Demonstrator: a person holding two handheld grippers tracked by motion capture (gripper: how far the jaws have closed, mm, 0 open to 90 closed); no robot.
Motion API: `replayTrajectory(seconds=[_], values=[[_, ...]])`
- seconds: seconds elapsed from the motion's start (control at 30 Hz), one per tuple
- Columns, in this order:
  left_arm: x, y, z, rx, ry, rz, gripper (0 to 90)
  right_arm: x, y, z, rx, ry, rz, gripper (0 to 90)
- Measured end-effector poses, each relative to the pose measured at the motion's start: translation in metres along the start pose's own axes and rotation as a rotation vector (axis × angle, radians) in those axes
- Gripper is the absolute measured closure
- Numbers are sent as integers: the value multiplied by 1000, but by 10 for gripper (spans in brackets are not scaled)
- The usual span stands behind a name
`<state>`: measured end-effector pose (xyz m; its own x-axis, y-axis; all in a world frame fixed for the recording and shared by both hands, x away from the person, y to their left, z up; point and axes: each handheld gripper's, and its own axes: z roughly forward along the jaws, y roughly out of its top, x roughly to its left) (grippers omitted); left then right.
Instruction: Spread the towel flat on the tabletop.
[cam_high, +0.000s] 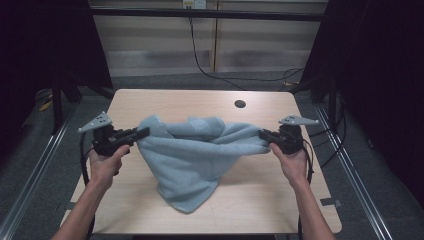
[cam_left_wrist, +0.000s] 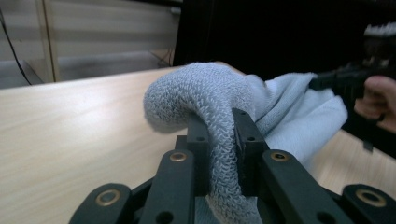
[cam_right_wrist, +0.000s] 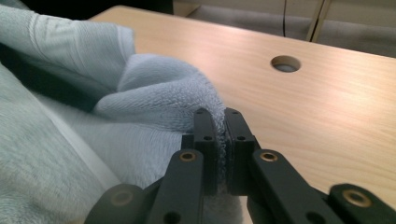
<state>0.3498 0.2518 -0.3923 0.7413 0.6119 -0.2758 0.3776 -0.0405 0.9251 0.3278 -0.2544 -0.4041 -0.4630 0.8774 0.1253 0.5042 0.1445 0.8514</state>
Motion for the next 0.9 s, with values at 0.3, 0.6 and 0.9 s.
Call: replayTrajectory(seconds=[0.3, 0.6, 0.9], values=[[9, 49, -8, -91, 50, 17, 808, -12, 61, -4, -118, -51, 9, 865], [-17, 67, -24, -131, 48, 115, 807, -5, 103, -33, -278, -75, -13, 865], [-28, -32, -17, 59, -33, 50, 798, 1, -11, -28, -51, -50, -46, 864]])
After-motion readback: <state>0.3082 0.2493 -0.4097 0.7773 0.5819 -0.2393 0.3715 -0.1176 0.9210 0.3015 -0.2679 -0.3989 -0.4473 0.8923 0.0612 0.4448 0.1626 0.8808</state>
